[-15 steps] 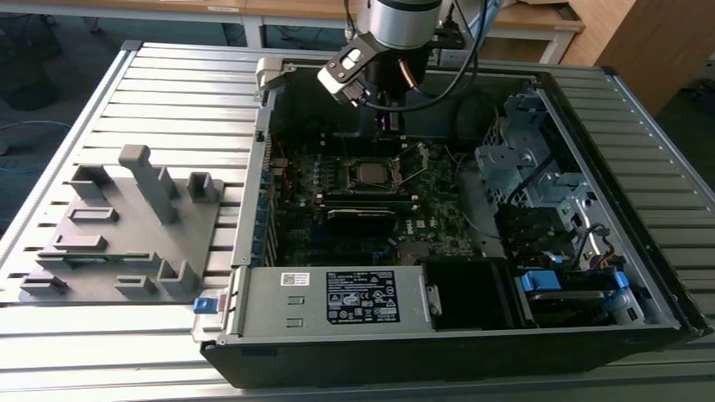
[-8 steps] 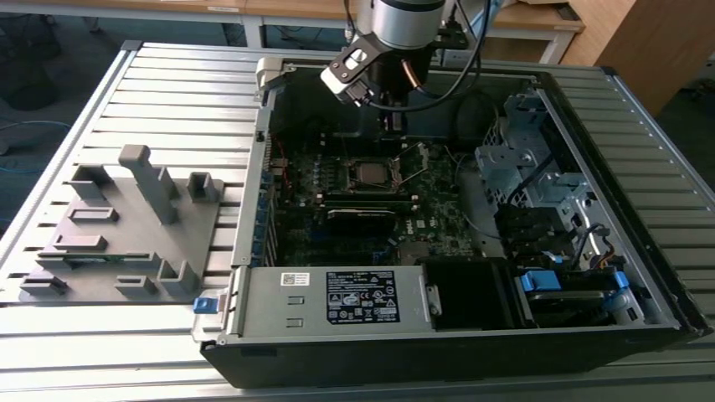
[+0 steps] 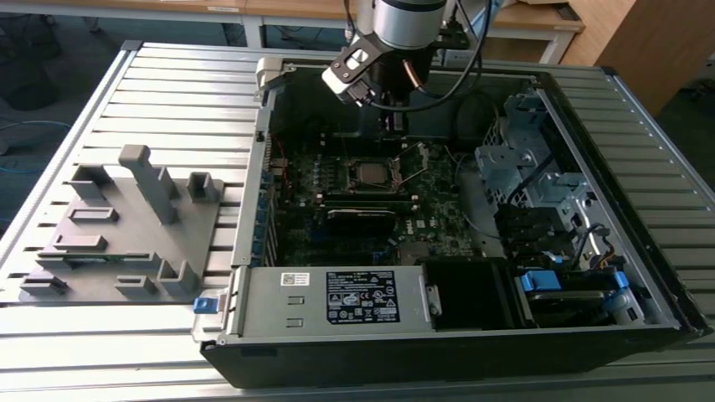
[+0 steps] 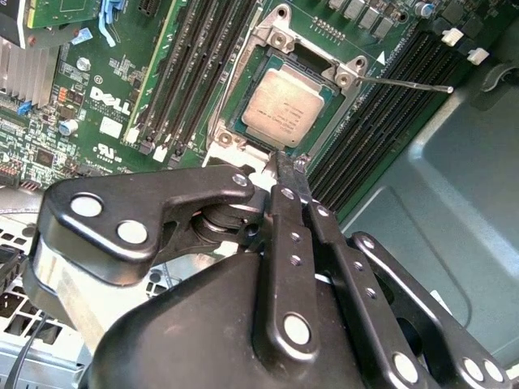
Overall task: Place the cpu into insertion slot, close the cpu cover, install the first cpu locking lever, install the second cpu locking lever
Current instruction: 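Place the cpu into insertion slot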
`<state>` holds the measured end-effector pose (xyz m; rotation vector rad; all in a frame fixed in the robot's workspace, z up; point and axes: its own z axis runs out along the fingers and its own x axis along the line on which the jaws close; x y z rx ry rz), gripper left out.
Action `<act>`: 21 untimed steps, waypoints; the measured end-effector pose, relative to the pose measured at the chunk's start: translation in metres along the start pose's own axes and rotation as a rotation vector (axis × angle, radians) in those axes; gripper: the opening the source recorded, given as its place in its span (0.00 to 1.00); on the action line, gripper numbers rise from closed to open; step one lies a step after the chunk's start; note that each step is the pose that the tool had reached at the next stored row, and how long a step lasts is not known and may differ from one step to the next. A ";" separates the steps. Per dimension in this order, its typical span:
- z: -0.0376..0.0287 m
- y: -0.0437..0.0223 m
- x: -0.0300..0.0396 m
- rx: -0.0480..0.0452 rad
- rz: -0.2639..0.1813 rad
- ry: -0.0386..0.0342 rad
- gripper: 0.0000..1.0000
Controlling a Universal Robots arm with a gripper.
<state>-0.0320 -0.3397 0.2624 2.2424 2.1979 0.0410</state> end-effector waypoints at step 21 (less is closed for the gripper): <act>0.0005 0.0070 0.0001 0.0000 0.000 0.0000 0.10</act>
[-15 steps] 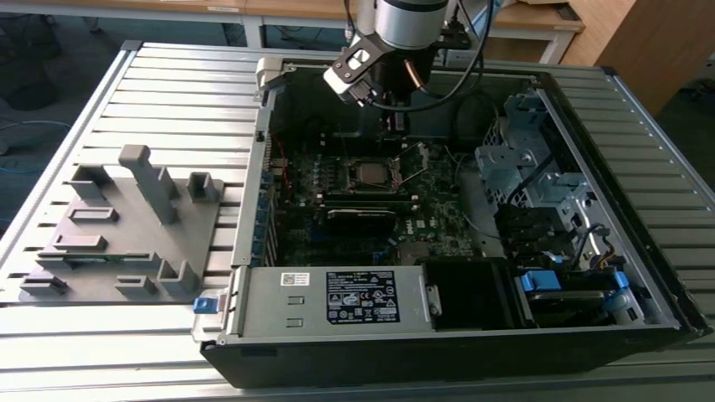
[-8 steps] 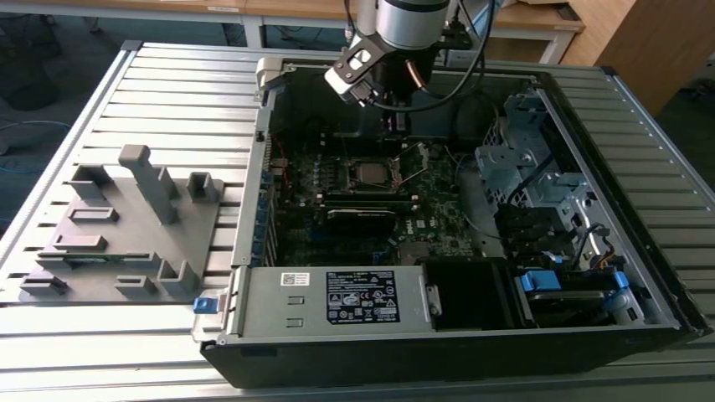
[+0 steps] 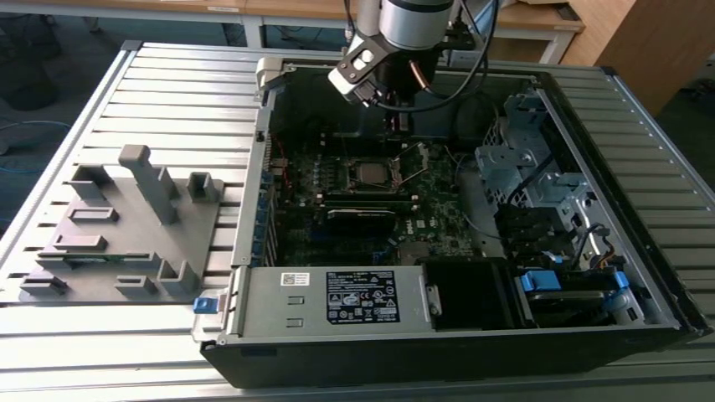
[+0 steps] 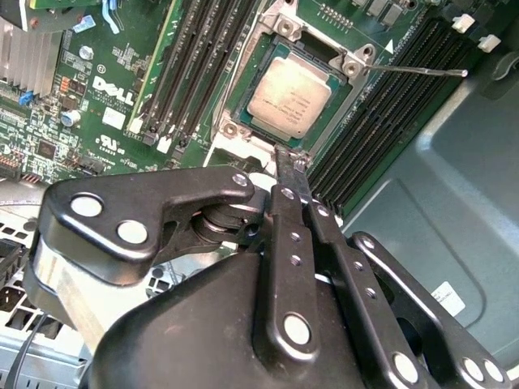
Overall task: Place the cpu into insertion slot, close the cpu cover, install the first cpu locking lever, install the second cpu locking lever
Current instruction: 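Place the cpu into insertion slot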
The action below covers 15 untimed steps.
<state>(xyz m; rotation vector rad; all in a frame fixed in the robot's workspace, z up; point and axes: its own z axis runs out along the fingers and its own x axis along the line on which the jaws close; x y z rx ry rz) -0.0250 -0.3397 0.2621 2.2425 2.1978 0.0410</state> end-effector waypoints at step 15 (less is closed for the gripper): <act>0.0003 0.0064 0.0001 -0.0001 0.000 0.0000 0.10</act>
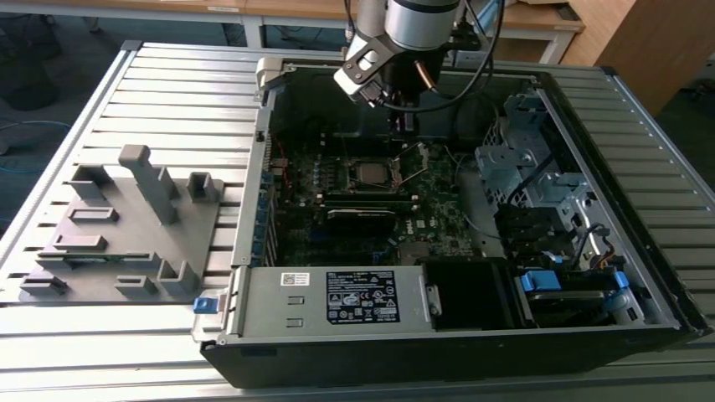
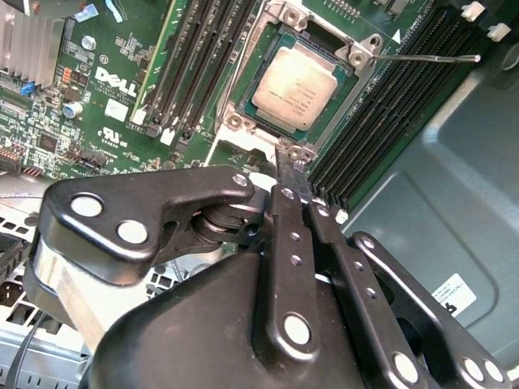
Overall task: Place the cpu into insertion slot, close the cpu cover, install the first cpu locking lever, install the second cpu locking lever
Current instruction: 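Place the cpu into insertion slot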
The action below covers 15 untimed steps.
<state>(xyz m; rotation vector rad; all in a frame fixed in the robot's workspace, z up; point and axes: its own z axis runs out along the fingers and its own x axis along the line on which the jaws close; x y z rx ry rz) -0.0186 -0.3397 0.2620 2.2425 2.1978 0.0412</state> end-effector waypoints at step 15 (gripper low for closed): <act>0.0003 0.0075 0.0001 0.0000 0.000 0.0000 0.10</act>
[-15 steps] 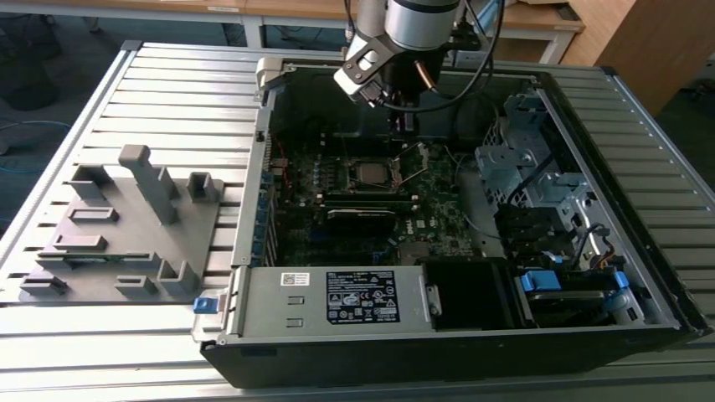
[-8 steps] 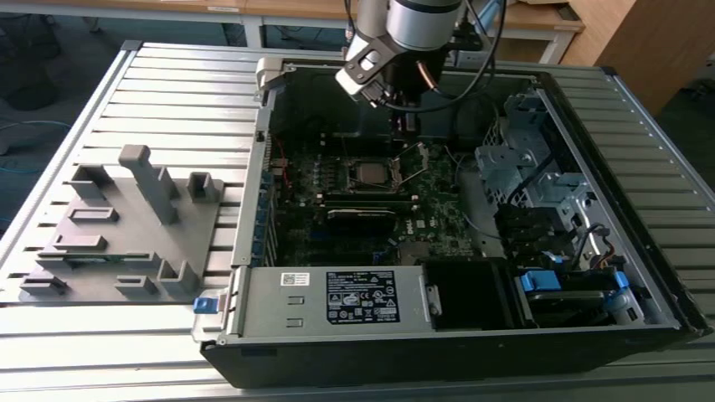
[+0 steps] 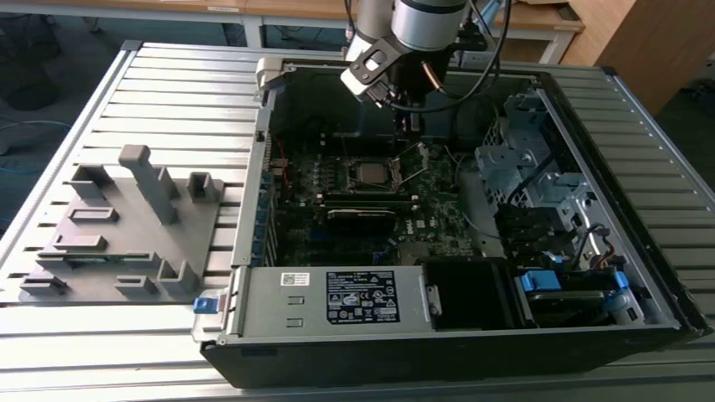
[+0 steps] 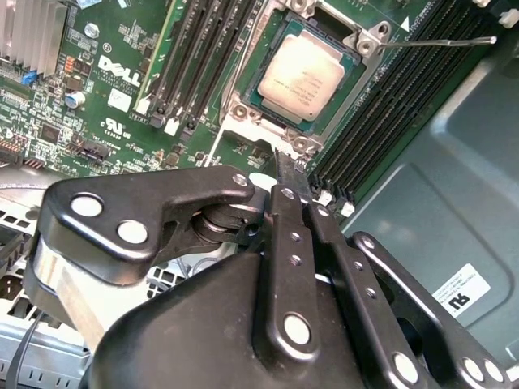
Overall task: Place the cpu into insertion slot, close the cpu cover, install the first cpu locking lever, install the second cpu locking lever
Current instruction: 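Place the cpu into insertion slot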
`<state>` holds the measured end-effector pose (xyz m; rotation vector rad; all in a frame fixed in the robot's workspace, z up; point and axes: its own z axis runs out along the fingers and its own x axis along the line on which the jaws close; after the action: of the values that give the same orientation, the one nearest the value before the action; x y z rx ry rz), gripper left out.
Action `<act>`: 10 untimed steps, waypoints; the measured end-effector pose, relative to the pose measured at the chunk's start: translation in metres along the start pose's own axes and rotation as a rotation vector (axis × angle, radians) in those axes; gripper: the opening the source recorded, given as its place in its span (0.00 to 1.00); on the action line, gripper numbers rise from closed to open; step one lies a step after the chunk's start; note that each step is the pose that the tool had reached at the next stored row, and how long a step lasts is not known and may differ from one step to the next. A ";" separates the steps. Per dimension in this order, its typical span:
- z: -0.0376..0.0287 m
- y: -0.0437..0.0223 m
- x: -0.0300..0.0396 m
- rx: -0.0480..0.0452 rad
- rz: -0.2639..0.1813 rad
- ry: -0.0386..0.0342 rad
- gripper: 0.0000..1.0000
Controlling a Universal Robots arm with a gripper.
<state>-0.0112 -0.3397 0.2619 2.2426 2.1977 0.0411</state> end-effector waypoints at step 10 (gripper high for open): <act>-0.0026 0.0007 0.0001 0.0000 0.000 0.0000 0.10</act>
<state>-0.0105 -0.3397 0.2645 2.2425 2.1978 0.0412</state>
